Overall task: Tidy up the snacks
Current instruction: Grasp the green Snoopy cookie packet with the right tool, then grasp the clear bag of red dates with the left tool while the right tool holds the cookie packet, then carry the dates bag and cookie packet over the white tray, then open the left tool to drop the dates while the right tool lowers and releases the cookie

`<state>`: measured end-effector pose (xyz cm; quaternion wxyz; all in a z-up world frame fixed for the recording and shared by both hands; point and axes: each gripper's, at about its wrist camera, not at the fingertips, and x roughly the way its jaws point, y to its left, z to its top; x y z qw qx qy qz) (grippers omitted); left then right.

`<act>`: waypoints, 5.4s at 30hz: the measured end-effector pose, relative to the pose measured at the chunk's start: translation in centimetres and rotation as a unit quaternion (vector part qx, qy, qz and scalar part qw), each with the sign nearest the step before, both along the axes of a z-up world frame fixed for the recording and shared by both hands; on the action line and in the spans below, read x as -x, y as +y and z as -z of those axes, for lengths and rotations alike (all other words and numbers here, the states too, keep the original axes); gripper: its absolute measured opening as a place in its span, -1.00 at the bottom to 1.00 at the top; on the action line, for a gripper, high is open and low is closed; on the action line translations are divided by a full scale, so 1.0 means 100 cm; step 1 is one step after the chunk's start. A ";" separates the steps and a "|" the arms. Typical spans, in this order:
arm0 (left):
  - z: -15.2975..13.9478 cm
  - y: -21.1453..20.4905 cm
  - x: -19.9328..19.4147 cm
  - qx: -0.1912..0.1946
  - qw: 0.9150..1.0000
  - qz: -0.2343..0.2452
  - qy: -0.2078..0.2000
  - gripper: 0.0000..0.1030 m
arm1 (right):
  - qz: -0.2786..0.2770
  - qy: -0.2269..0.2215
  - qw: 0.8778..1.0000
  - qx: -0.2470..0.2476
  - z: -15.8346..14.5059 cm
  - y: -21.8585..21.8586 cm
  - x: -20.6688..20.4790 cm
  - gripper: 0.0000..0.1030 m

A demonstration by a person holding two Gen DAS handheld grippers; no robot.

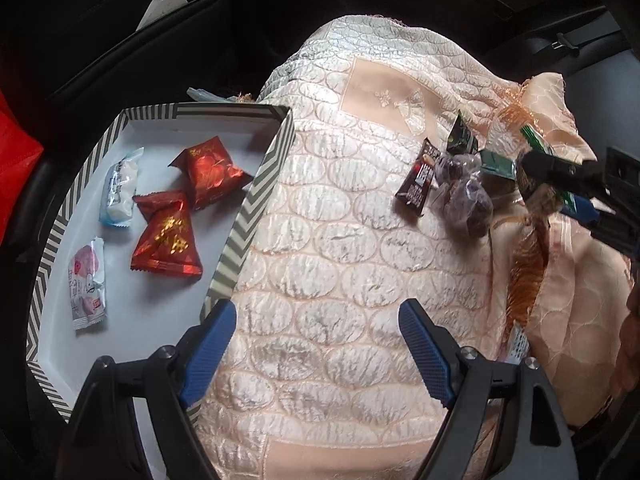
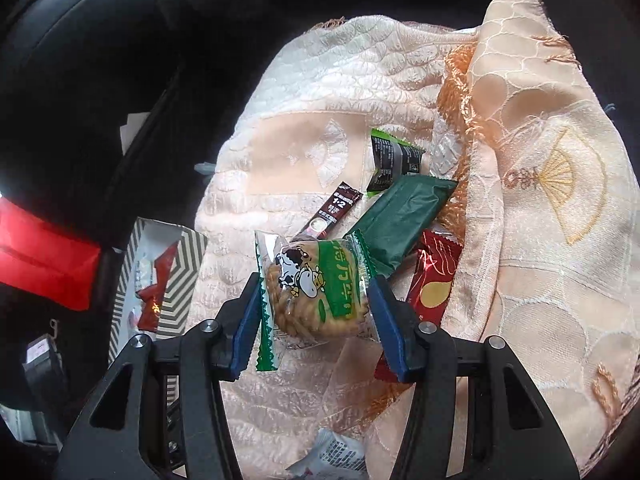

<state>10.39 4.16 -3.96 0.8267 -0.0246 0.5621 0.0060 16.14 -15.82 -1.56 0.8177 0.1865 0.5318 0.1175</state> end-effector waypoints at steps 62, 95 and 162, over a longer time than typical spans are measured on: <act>-0.016 -0.029 -0.015 0.015 0.969 0.235 -0.075 -0.04 | 0.022 -0.012 0.998 -0.057 -0.001 -0.016 0.012 0.02; -0.043 0.119 0.043 0.002 0.994 0.028 -0.109 -0.04 | -0.119 -0.040 0.992 0.014 -0.030 0.144 0.061 0.02; 0.015 0.217 0.041 -0.031 0.989 -0.123 -0.071 0.28 | -0.285 0.003 0.943 0.174 0.043 0.309 0.050 0.03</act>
